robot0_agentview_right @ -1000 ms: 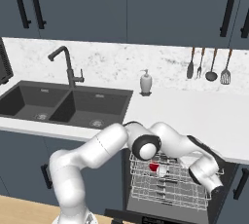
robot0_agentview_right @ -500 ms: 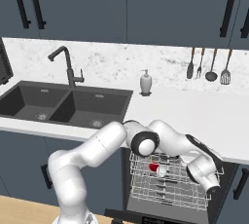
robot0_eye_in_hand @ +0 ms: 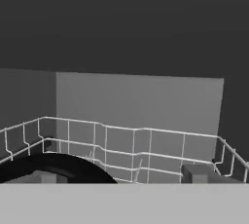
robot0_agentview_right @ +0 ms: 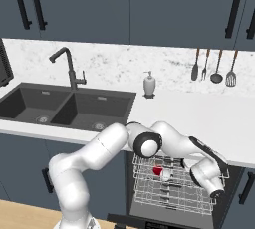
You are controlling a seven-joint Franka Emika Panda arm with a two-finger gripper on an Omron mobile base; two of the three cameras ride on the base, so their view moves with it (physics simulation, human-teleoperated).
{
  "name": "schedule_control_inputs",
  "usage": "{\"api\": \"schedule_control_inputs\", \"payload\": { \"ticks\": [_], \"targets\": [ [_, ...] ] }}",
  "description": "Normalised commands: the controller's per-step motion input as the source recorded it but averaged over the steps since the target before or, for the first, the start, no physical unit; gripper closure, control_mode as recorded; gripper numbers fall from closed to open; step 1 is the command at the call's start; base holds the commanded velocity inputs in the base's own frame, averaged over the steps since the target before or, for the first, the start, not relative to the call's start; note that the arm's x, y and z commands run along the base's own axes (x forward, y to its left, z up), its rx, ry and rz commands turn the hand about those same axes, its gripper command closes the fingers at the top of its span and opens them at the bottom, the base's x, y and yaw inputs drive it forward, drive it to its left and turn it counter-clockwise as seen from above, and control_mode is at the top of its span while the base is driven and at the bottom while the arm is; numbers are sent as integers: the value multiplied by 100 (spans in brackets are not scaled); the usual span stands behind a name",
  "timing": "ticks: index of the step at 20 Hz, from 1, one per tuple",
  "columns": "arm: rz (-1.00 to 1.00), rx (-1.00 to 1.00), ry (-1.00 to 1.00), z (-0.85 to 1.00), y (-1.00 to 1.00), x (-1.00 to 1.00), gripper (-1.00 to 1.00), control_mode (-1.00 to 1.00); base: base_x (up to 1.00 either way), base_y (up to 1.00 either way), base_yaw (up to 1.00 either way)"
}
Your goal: Pick up the cup and bowl from the counter, place them in the dishwasher, and close the dishwasher door.
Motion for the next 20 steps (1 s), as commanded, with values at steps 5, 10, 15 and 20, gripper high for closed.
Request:
{"api": "schedule_control_inputs", "payload": {
  "ticks": [5,10,15,20],
  "targets": [
    [0,0,16,-40,0,-3,-100,-100,0,0,0],
    [13,-16,75,-71,0,-23,-100,-100,0,0,0],
    [15,-18,61,-22,0,-19,-100,-100,0,0,0],
    [16,-6,16,91,-11,-58,-100,-100,0,0,0]
  ]
}}
